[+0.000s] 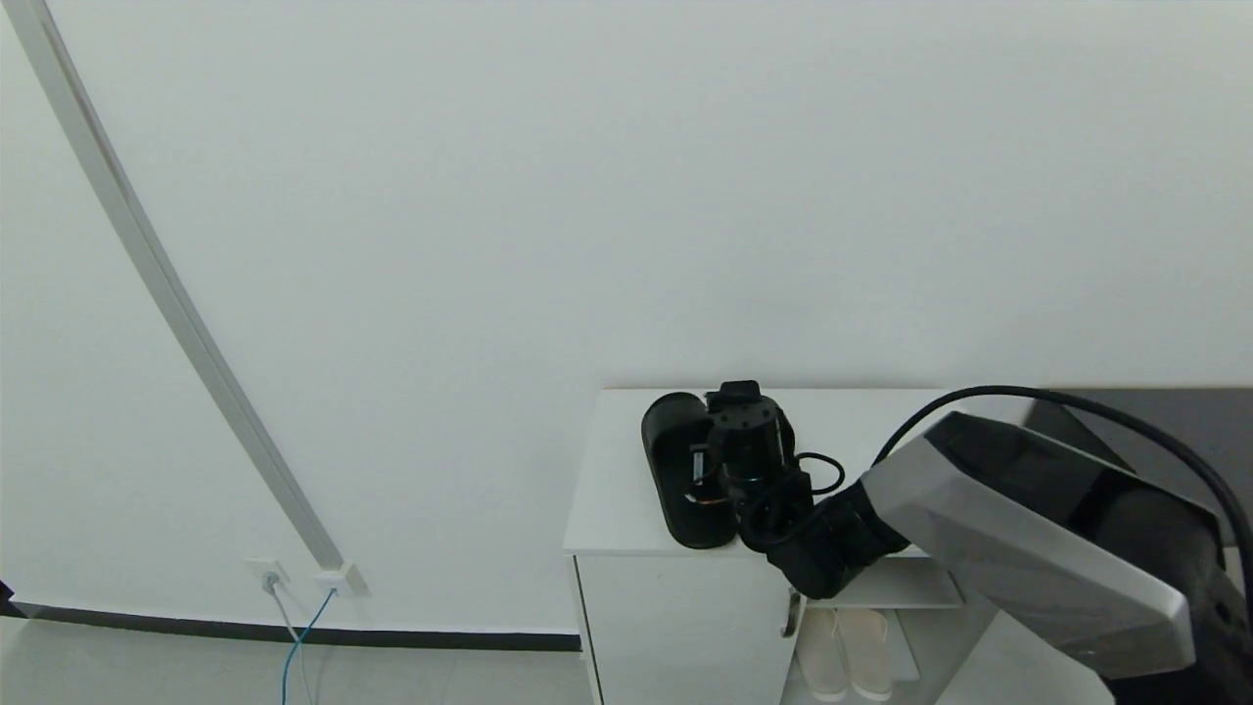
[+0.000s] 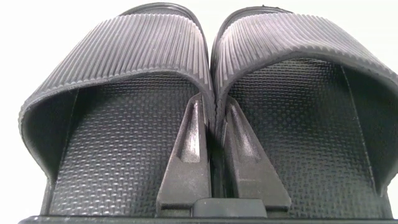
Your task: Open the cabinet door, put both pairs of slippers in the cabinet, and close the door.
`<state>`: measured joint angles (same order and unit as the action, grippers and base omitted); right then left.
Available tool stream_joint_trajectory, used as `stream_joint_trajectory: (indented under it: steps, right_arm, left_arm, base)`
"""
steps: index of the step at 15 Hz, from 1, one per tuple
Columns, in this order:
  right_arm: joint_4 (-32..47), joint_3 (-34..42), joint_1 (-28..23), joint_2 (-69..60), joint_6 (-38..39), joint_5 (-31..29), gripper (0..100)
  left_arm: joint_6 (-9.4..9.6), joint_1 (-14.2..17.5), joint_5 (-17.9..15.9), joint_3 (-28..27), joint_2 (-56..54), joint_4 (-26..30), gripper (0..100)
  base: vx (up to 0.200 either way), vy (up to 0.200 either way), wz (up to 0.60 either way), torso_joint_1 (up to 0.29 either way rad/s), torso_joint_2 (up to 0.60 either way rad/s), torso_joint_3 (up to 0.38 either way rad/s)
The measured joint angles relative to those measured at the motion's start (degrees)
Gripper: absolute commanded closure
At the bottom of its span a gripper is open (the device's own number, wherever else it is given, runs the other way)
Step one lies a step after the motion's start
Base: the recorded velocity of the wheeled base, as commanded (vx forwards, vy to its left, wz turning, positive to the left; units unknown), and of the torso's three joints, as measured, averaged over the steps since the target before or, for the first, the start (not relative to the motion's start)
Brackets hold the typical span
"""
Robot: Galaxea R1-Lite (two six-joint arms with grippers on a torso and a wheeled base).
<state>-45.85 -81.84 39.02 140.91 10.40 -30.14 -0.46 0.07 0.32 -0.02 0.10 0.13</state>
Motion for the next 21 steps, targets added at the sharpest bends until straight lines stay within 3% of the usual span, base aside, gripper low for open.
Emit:
stream_joint_trajectory:
  steps: [5,11,15,18,21]
  right_arm:
    - [-0.4,19.36,2.73,-18.37,-1.1,6.33,100]
    - [-1.28,42.62,5.44,-41.46,-4.0,21.74,100]
    - [-1.8,46.4,5.24,-46.46,-7.94,24.13,100]
    - [-8.25,49.73,4.63,-46.86,-13.68,26.33,100]
    - [-8.48,50.59,3.86,-46.97,-13.92,26.53,100]
  left_arm:
    - [-0.02,0.0,0.0,-0.07,0.0,0.0,100]
    - [0.0,0.0,-0.13,-0.07,0.0,0.0,100]
    - [-0.05,-0.02,-0.1,-0.07,0.0,-0.02,100]
    - [-0.07,0.0,-0.1,-0.05,0.0,-0.02,100]
    - [-0.2,0.0,0.0,-0.05,0.0,-0.02,100]
  base:
    - [0.0,0.0,0.0,0.0,0.0,0.0]
    - [0.0,0.0,0.0,0.0,0.0,0.0]
    - [0.0,0.0,0.0,0.0,0.0,0.0]
    - [0.0,0.0,0.0,0.0,0.0,0.0]
    - [-0.067,0.0,0.0,0.001,0.0,0.001]
